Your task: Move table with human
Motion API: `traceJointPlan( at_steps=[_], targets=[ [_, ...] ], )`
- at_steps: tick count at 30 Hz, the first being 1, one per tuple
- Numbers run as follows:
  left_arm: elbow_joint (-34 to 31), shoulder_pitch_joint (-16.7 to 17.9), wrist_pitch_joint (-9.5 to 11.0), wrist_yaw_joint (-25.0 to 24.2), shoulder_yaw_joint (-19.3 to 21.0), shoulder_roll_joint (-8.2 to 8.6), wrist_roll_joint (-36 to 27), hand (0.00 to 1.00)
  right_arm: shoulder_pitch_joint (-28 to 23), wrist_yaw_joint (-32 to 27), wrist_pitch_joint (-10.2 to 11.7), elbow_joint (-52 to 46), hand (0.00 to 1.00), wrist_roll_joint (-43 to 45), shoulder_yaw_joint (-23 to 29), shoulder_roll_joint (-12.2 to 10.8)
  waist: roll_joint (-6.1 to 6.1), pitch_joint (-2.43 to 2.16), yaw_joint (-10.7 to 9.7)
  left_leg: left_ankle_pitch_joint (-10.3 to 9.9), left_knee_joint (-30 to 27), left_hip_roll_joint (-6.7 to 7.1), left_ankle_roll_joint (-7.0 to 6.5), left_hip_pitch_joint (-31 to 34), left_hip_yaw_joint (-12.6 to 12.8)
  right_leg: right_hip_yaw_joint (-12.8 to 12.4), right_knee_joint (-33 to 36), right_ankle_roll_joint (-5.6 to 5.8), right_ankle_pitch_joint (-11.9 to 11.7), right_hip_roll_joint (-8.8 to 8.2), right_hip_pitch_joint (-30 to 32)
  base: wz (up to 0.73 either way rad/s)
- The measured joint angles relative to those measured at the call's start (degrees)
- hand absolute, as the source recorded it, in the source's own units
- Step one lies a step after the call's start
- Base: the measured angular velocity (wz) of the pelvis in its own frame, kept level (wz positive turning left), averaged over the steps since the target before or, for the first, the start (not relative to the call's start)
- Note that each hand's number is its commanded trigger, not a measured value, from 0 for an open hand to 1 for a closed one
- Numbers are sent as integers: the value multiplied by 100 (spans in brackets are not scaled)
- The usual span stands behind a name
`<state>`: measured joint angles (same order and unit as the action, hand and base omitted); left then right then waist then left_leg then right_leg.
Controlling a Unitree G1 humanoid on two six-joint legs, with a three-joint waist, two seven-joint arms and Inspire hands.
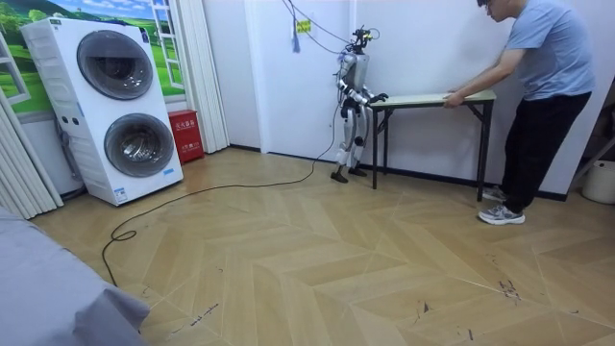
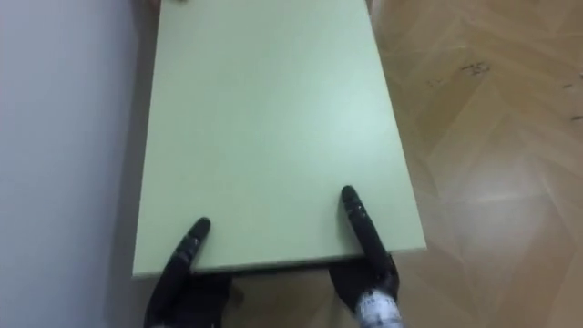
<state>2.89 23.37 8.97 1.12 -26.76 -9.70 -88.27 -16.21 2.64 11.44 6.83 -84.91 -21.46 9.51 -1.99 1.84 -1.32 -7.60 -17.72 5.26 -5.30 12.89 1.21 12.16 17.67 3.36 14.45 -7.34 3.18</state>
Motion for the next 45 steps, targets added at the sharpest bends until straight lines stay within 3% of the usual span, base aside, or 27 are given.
traceJointPlan(
  at_steps=[5, 11, 18, 25, 26, 27, 28, 29, 30, 33, 36, 38, 45],
  targets=[
    [80, 4, -44, 0, 15, -43, 1, 100, -86, -7, -8, 90, 100, 5, 18, -55, 84, 3, 3, 1, 213, 2, 0, -296, 11, -47, -418, 23, -146, 57, -384, -1],
    [89, -7, -38, 3, 35, -75, 17, 100, -100, -7, -2, 139, 100, 1, 14, -137, 181, 5, 4, -10, 237, 19, -17, -345, 26, -102, -442, 35, -178, 51, -437, 2],
    [171, -15, -35, 11, 89, 12, 139, 100, -98, -11, 1, 167, 100, 36, 20, -172, 188, 5, 9, -20, 250, 25, -31, -364, 29, -121, -516, 37, -206, 53, -490, 2],
    [373, -18, -60, -51, 174, 65, 139, 100, -67, -11, 28, 380, 100, 312, 33, -378, 205, -6, 24, -20, 410, 27, -31, -570, 27, -106, -523, 35, -214, 54, -611, 0],
    [372, -23, -73, -51, 179, 65, 140, 95, -64, -11, 24, 380, 98, 321, 37, -379, 206, -7, 24, -20, 417, 26, -31, -569, 25, -108, -523, 33, -221, 55, -612, 0],
    [372, -27, -79, -52, 184, 65, 141, 87, -63, -11, 20, 380, 75, 329, 37, -383, 206, -7, 24, -20, 419, 26, -31, -570, 25, -109, -524, 33, -223, 55, -612, 0],
    [373, -31, -107, -52, 202, 64, 147, 69, -65, -11, 14, 383, 48, 347, 45, -395, 206, -8, 23, -20, 420, 27, -32, -581, 24, -110, -523, 32, -223, 54, -617, 0],
    [388, -30, -130, -52, 212, 62, 152, 11, -68, -11, -2, 409, 0, 362, 63, -418, 208, -8, 23, -20, 430, 25, -32, -617, 21, -116, -525, 30, -226, 54, -619, 0],
    [403, -30, -139, -51, 217, 62, 152, 0, -69, -11, -18, 426, 0, 367, 77, -432, 212, -12, 23, -20, 440, 25, -32, -642, 21, -117, -524, 30, -227, 54, -635, 0],
    [460, -53, -202, -75, 267, 59, 163, 0, -58, 9, -112, 477, 0, 399, 170, -475, 215, -32, 22, -20, 464, 23, -31, -671, 16, -117, -524, 30, -227, 57, -658, 0],
    [693, -158, -348, -248, 353, 58, 304, 0, -24, 545, -232, 757, 0, 429, 249, -455, 156, -69, 20, -20, 480, 25, -32, -694, 14, -135, -528, 31, -227, 54, -680, -2],
    [917, -297, -372, -410, 386, -17, 728, 0, -27, 1035, -296, 917, 0, 473, 213, -376, 126, -82, 2, -20, 500, 25, -30, -762, 18, -137, -600, 31, -226, 56, -762, -7],
    [1178, -572, -462, -687, 398, 5, 1431, 0, -5, 1632, -497, 1071, 0, 481, 256, -256, 143, -72, 3, -7, 500, 14, -8, -813, 21, -134, -621, 32, -225, 76, -827, -3]
  ],
)
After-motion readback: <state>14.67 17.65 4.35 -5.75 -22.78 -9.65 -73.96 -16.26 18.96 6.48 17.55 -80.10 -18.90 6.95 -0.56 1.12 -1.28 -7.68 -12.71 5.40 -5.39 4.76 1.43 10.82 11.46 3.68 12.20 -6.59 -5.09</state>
